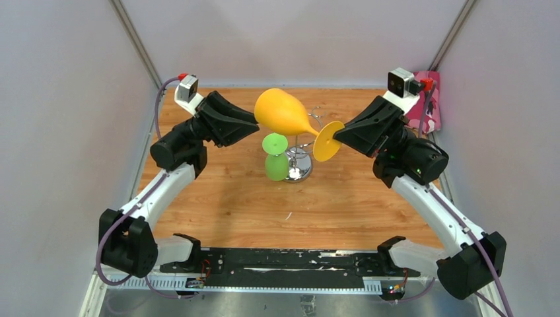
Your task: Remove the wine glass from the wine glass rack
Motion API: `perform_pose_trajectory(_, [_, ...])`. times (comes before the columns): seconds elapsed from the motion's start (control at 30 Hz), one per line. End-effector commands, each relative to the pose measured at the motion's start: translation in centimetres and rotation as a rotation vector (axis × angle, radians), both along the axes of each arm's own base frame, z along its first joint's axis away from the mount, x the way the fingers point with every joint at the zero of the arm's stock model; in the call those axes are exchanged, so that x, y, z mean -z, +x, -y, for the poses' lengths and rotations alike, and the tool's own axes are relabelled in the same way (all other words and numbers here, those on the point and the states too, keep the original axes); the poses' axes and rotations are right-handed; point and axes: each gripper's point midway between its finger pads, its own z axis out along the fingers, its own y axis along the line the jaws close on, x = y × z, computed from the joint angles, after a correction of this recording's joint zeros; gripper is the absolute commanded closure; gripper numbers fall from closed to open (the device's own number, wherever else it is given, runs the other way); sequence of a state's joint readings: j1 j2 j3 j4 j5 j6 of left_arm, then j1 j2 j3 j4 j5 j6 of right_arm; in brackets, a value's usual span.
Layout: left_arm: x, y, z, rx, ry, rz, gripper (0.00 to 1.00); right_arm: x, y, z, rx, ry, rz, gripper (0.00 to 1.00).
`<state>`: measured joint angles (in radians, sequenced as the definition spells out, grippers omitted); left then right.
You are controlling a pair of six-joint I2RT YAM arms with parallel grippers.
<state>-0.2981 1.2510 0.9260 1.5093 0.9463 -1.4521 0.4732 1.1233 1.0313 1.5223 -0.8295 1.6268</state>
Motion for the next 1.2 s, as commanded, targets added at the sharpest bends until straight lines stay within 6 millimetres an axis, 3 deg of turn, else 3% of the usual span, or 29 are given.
perform_pose_trajectory(0.0, [-0.8,-0.9,-0.1,0.003,-0.013,0.091,0.64,0.4,-0.7,0.0,-0.012,0.014,0.014,1.00])
perform_pose_trajectory(0.27, [-1.7,-1.7,-0.4,0.002,-0.034,0.114,0.64,2.9,1.9,-2.1,-0.055,-0.019,-0.081,1.00])
perform_pose_trajectory(0.5, [-2.0,-3.2,-0.9,0.008,-0.041,0.126,0.64,3.3,0.9,-4.3,-0.105,-0.033,-0.032,1.00])
perform_pose_trajectory(0.67, [-2.4,-5.9,-1.7,0.019,-0.058,0.149,0.66,3.9,1.3,-5.1,-0.116,-0.050,-0.045,1.00])
perform_pose_trajectory(0.93, [-3.5,-12.8,-4.0,0.036,-0.112,0.250,0.67,6.1,3.2,-6.9,-0.127,-0.095,-0.114,1.00])
perform_pose_trajectory(1.03, [-3.5,-13.8,-4.3,0.046,-0.118,0.252,0.67,6.3,3.4,-7.8,-0.145,-0.102,-0.122,1.00])
perform_pose_trajectory(1.17, [-3.0,-13.5,-4.3,0.046,-0.119,0.230,0.69,6.6,3.6,-9.2,-0.182,-0.115,-0.137,1.00])
